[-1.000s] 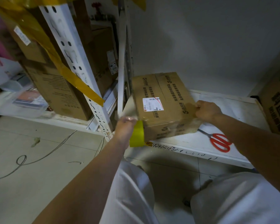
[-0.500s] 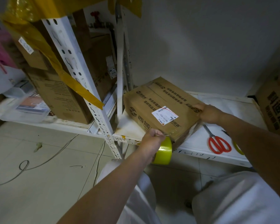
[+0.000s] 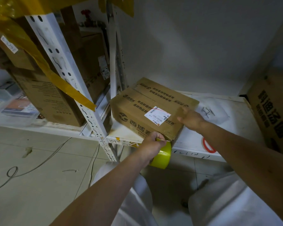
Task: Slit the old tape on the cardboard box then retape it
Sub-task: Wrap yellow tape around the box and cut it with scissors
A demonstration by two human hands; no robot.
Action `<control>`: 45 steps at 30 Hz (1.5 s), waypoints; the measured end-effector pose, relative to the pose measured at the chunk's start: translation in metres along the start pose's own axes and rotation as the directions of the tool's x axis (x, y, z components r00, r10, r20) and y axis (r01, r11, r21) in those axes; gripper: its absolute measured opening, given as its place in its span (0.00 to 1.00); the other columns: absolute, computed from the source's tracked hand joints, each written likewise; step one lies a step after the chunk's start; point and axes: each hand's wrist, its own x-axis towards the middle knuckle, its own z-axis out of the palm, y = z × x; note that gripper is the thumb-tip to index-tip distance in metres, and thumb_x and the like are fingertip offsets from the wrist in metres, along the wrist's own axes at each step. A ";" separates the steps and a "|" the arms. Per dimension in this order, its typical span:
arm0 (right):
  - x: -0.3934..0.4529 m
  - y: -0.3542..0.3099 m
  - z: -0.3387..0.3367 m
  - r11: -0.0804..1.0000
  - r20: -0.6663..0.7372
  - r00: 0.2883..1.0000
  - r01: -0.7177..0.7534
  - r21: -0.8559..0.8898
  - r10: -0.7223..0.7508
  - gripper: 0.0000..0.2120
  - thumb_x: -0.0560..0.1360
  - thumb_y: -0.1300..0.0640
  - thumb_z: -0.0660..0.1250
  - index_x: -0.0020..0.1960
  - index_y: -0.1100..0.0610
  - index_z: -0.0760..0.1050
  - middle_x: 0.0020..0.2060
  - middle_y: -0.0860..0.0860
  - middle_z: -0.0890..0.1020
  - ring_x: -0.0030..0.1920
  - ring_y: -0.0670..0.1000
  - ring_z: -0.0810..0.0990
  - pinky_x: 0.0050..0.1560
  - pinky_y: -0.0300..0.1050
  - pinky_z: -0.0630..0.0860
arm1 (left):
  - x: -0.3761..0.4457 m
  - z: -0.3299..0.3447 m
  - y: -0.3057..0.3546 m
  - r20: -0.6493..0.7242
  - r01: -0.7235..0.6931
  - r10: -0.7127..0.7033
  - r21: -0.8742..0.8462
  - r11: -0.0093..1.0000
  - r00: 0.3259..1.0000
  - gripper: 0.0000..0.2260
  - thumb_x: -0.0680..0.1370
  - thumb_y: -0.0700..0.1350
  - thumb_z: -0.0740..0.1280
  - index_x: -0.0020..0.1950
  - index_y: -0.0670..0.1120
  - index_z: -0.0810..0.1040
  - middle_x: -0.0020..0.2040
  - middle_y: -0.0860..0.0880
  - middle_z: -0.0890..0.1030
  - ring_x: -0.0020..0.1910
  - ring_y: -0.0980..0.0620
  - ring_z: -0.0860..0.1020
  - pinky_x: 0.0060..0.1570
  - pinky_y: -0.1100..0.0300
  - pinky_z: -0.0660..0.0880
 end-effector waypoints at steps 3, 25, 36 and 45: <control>0.012 -0.003 0.001 0.995 -0.018 0.997 0.078 -0.056 -0.079 0.24 0.80 0.55 0.61 0.75 0.51 0.61 0.72 0.55 0.66 0.68 0.58 0.69 0.61 0.46 0.70 | 0.007 0.004 0.003 0.027 0.002 -0.002 -0.006 1.000 1.000 0.06 0.79 0.44 0.64 0.43 0.52 0.71 0.44 0.50 0.73 0.38 0.54 0.69 0.34 0.62 0.64; -0.018 -0.008 -0.037 0.944 0.006 0.954 0.299 -0.138 -0.301 0.10 0.79 0.57 0.63 0.57 0.53 0.81 0.58 0.49 0.80 0.59 0.51 0.77 0.56 0.41 0.70 | 0.024 0.038 0.020 0.014 0.018 -0.015 -0.172 0.985 1.000 0.04 0.79 0.44 0.64 0.48 0.54 0.71 0.52 0.48 0.74 0.50 0.48 0.72 0.47 0.54 0.69; -0.046 -0.028 -0.047 0.909 0.351 0.861 0.413 -0.058 -0.368 0.04 0.70 0.58 0.75 0.39 0.52 0.80 0.36 0.45 0.81 0.40 0.43 0.77 0.48 0.39 0.74 | 0.013 0.026 0.025 0.095 -0.066 0.082 -0.160 0.985 0.992 0.07 0.79 0.42 0.64 0.45 0.53 0.70 0.47 0.48 0.74 0.40 0.52 0.73 0.32 0.62 0.70; -0.059 -0.024 -0.038 0.895 0.127 0.906 0.419 -0.153 -0.403 0.03 0.73 0.54 0.72 0.40 0.52 0.80 0.39 0.46 0.81 0.45 0.48 0.79 0.48 0.44 0.75 | 0.005 0.017 0.021 0.001 -0.078 0.082 -0.287 0.955 0.997 0.25 0.72 0.37 0.72 0.63 0.51 0.64 0.57 0.45 0.77 0.57 0.45 0.77 0.59 0.50 0.75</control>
